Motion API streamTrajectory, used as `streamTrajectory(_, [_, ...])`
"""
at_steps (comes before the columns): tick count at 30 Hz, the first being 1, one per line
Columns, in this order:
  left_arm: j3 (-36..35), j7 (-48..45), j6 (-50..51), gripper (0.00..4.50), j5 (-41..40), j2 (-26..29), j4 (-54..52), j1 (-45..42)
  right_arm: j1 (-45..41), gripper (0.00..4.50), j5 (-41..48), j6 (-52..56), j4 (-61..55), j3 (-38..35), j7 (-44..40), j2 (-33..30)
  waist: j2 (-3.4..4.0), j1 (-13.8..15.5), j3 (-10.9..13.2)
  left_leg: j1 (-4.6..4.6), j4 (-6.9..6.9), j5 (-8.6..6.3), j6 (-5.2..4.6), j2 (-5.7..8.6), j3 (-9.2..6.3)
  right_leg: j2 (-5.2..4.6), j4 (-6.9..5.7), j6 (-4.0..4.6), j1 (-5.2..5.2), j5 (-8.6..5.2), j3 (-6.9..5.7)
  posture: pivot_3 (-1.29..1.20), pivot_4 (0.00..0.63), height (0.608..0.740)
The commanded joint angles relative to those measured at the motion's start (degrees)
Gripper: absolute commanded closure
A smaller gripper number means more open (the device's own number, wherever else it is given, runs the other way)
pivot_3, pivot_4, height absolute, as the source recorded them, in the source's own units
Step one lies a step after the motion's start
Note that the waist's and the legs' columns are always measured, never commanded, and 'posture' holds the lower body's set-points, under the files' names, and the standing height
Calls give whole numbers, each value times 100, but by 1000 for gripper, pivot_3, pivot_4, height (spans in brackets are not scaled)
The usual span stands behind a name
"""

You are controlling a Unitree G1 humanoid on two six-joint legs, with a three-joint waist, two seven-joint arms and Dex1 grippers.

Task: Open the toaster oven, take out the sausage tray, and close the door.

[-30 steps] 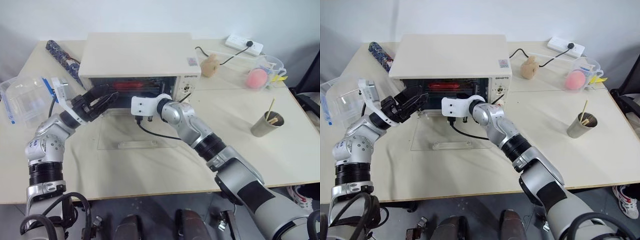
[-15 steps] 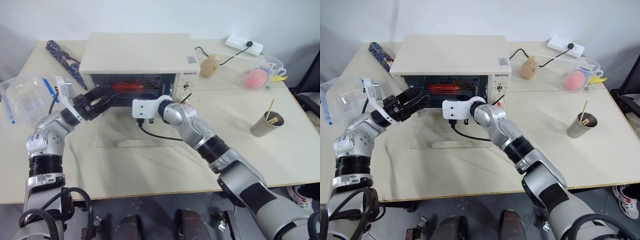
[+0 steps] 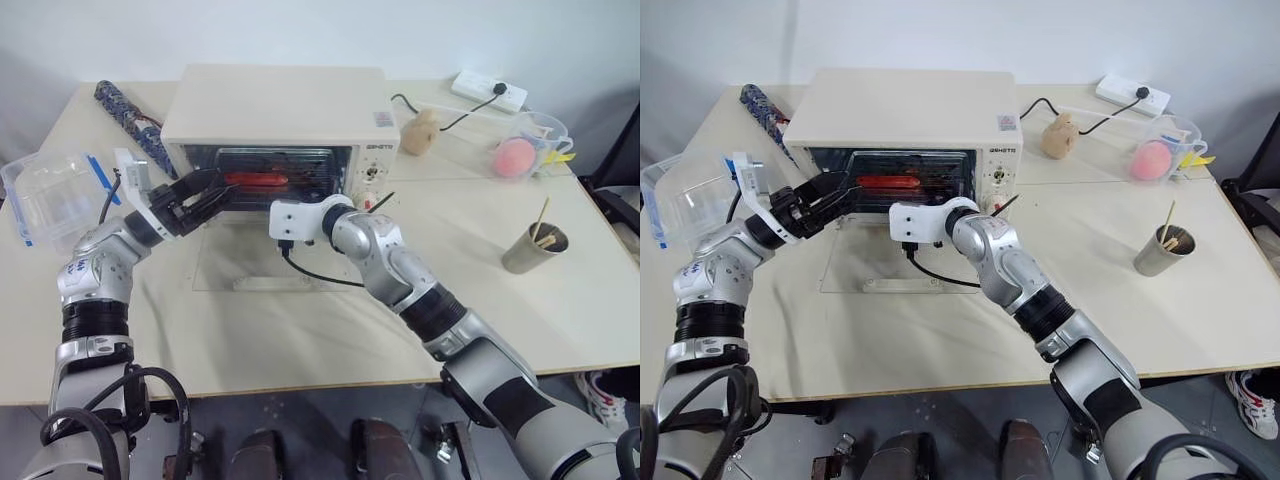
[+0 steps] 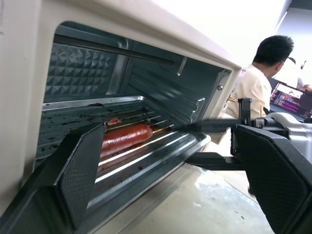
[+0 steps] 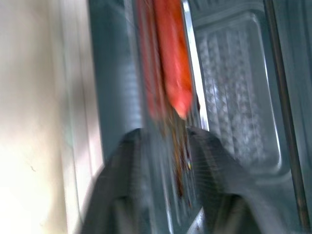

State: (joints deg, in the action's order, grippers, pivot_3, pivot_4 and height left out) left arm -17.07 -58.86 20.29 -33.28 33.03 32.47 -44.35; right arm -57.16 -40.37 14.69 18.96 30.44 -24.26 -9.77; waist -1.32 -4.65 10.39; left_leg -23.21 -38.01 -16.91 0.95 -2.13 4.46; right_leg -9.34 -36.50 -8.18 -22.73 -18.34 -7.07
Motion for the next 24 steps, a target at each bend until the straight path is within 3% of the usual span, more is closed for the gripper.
streamTrajectory(1, [-107,-5,-139,0,38,98,-16,-147,-209,1731,-62,126,-72,-120,84,61,0,-6,0,1,0,0,0,0,0,0,-1,0,0,0,0,0,150,740])
streamTrajectory(8, [-106,0,-158,0,59,88,25,-176,-353,1731,-38,223,297,-90,224,237,0,-15,0,1,1,0,0,0,-1,0,-2,0,0,0,0,0,150,740])
streamTrajectory(11, [-105,9,-163,0,76,92,45,-185,-373,2371,-33,84,404,-45,324,269,0,-16,0,1,1,0,0,0,-1,0,-2,0,0,0,0,0,150,740])
streamTrajectory(17, [-117,26,-130,0,101,121,89,-220,-273,4426,-119,-114,266,46,425,198,0,-18,0,1,0,0,0,0,-1,0,-2,0,0,0,0,0,150,740])
streamTrajectory(24, [-126,36,-134,0,152,169,279,-379,-51,4471,-334,-364,-134,84,490,16,0,-7,0,0,3,0,0,1,-5,0,-2,0,0,0,-3,0,150,740])
